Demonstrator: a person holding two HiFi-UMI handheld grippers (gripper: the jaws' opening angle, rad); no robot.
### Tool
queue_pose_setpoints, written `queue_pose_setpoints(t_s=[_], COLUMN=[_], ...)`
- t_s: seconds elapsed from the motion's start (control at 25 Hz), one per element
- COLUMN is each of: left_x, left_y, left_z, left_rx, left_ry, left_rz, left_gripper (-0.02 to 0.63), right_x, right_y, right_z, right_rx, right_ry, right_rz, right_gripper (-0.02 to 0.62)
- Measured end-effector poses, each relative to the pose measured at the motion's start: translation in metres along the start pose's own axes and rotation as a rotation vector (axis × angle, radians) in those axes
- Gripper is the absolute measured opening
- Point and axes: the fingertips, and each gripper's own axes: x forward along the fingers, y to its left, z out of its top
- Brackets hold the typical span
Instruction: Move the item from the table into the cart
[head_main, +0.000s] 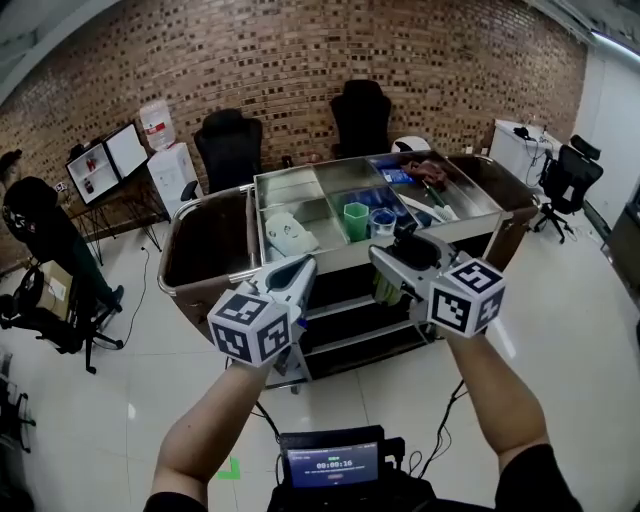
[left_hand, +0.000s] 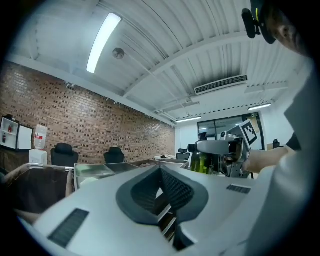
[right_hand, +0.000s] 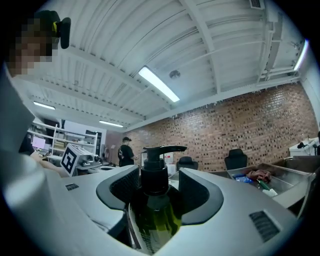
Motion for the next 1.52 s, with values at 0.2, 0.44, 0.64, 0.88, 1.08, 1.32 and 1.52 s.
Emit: queue_pose_setpoints(t_s=[0.2,0.44,0.64,0.88,1.08,1.32,1.52], left_x=[0.102,0.162,0.189,0.262,0.296,0.306,0.315], left_y=[0.078,0.208,0.323,0.426,0.478,0.543,0.629], left_z=[0.047,0.101,0.121,0.139,0.135,0.146,0.151], left_rx=[-0.014,-0.006,0.019,-0.02,-0.019,0.013,-0.019], left_ry=[-0.009,0.006,0.014,0.04,0.035,-0.004,0.022], left_rz=[0.016,0.021,0.045,0.082,0.153,0.229,0.253], left_gripper=[0.005,0.005,0.005,0.005,0.006,0.006,0.006], right_x=[0.091,0.225,0.339,0.456,0.52,0.6,0.71], right_y=[-0.106,-0.168,-0.202,-0.277,-0.306,-0.312,-0.316], right_z=[0.034,0.078,0.087,0.102,0.095,0.095,0.098], right_rx=[0.011,0.035,0.025,0.035,0.043,0.025,0.058], right_ry=[0.024,0.015,0.021,0.045,0.033,0.061,0.09], right_rz=[0.038,0.045,0.056,0.092,0.171,0.232,0.249], right_gripper=[0.242,0.242,0.242,0.242,0.242,0.242,0.242])
